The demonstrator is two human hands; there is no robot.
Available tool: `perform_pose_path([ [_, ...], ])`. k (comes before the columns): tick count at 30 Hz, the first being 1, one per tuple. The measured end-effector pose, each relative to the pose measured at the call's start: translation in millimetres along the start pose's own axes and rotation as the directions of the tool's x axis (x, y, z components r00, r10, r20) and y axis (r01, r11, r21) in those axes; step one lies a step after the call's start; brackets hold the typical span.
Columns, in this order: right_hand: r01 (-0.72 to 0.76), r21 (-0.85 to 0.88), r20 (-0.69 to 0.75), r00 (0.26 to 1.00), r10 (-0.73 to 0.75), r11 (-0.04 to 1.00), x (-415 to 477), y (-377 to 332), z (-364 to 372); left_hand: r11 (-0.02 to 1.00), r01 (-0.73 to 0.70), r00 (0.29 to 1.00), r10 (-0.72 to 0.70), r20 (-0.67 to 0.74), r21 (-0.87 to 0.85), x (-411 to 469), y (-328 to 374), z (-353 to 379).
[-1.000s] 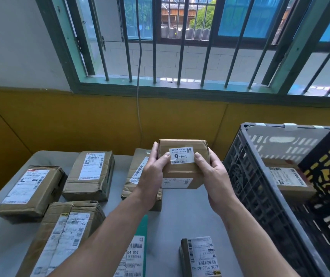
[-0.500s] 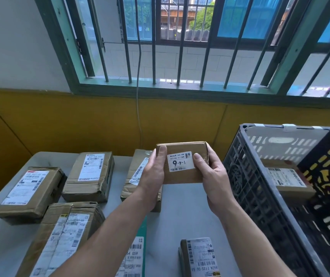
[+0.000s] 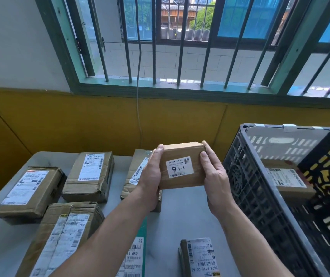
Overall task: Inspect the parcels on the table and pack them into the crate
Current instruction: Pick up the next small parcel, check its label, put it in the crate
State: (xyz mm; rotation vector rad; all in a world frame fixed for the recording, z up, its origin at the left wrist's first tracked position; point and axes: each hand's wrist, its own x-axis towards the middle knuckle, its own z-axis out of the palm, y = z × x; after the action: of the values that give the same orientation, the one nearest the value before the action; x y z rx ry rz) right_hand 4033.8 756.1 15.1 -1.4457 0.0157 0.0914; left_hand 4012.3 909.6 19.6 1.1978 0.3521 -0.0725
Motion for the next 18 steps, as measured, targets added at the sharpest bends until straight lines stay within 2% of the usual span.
perform_pose_path([
  [7, -0.078, 0.004, 0.074, 0.994, 0.078, 0.997, -1, -8, 6, 0.996, -0.082, 0.995, 0.081, 0.063, 0.022, -6, -2, -4],
  [13, -0.088, 0.005, 0.056, 0.995, 0.088, 0.996, -3, -9, 2, 0.998, 0.064, 0.997, -0.063, 0.033, -0.021, -9, 7, -3],
  [18, -0.146, -0.004, 0.149, 0.978, 0.145, 0.989, 0, -12, -5, 1.000, -0.003, 0.996, 0.002, 0.085, 0.012, -10, 5, -6],
])
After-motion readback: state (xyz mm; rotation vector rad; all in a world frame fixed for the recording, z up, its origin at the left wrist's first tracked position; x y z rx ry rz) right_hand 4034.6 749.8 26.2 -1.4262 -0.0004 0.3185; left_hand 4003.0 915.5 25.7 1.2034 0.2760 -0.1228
